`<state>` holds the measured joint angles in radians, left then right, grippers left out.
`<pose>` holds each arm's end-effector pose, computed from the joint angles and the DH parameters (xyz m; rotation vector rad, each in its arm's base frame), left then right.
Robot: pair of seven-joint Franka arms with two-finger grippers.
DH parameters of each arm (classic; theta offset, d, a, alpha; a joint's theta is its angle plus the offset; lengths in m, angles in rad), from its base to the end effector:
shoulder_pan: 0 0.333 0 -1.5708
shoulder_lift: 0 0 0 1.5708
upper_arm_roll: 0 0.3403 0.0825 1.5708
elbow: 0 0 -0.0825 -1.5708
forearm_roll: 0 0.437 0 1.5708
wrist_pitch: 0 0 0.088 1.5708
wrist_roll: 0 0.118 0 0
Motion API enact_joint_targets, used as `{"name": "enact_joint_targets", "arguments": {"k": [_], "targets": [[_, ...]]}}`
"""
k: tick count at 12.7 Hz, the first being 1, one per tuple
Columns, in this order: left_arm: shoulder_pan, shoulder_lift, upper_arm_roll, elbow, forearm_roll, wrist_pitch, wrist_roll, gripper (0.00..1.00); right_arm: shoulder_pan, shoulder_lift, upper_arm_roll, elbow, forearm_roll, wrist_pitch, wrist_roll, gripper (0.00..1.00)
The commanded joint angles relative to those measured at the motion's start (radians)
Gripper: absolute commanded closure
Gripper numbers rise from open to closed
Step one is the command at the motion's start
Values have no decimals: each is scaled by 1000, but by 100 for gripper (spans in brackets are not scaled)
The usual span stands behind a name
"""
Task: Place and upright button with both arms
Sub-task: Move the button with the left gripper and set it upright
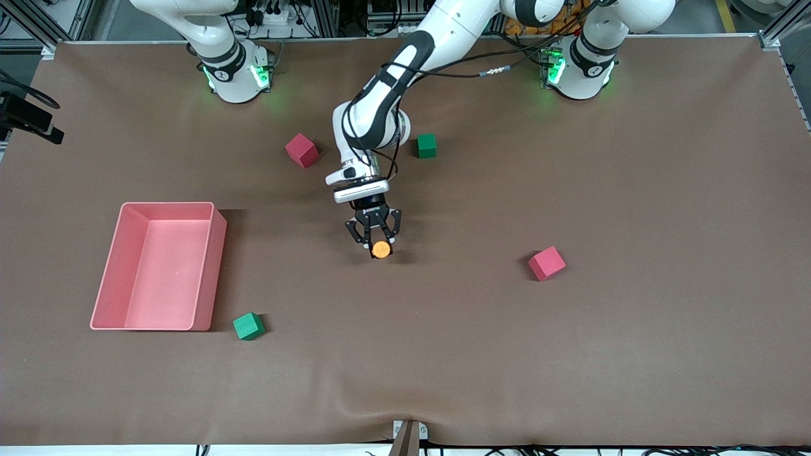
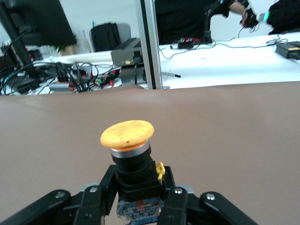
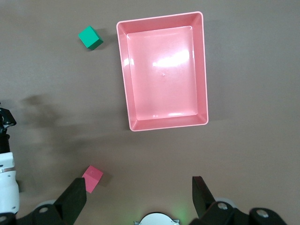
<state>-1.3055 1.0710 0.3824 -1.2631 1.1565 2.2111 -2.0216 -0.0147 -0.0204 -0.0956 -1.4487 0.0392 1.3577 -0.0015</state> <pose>0.4581 -0.6767 0.1229 -2.4445 -0.0869 -1.6466 0.5729 -0.0589 0.6948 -3.0914 0.1574 0.1058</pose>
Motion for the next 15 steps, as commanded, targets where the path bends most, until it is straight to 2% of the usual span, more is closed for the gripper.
{"name": "enact_joint_targets", "arguments": {"k": [1,4,8,9,10,11,13,15], "targets": [[-5,29,3,-7,75,-23,-35,100,1,-10,5,5,2,-6,8,0],[-11,93,0,-7,138,-60,-37,100,-4,-12,2,5,-4,-5,3,0],[-11,109,-30,-9,138,-97,-37,100,-1,-12,5,5,-2,-3,3,0],[-12,107,-37,-9,128,-103,-37,35,2,-12,8,7,-1,-3,3,0],[-11,100,-52,-6,123,-106,-37,0,5,-12,8,7,-2,-3,3,0],[-11,92,-59,-1,118,-108,-34,0,7,-12,8,7,-2,-3,3,0],[-11,54,-91,7,14,-108,-16,0,12,-10,8,7,-1,1,5,0],[-12,-40,-126,5,-105,-110,-2,0,22,-12,7,7,-4,0,5,0]]}}
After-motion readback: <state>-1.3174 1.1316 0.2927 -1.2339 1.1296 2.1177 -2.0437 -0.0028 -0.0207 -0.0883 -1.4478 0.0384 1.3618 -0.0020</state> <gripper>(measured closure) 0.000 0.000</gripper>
